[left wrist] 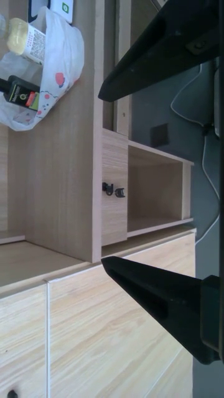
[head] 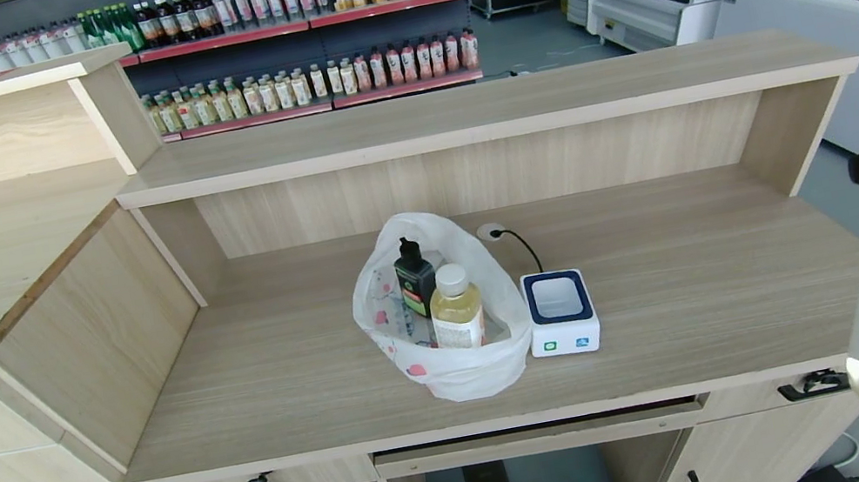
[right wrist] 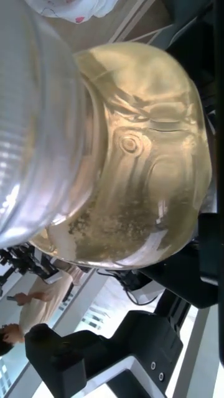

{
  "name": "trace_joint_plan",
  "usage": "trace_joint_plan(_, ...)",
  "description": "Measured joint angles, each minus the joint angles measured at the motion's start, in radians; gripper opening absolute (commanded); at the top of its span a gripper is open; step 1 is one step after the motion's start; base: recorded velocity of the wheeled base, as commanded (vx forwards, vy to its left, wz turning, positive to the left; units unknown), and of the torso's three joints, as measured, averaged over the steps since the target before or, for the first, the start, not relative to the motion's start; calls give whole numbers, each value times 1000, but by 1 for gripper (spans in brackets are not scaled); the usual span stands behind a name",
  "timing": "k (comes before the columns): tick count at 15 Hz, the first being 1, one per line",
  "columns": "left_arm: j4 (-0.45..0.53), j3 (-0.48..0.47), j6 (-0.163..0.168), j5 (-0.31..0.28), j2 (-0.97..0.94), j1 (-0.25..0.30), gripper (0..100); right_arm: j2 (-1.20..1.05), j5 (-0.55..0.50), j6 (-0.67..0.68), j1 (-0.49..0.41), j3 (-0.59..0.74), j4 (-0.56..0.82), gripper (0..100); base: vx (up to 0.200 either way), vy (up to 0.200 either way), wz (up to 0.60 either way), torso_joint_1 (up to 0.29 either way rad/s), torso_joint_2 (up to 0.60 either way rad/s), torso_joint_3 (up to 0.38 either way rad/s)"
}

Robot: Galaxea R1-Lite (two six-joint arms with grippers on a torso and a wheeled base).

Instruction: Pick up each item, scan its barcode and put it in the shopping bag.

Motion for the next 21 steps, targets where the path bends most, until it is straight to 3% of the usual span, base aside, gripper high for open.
trace_joint_plan(21, 0, 0, 0, 0, 0, 0, 100, -31, -7, -53, -10, 29, 3, 0, 0, 0, 0, 0, 0, 0)
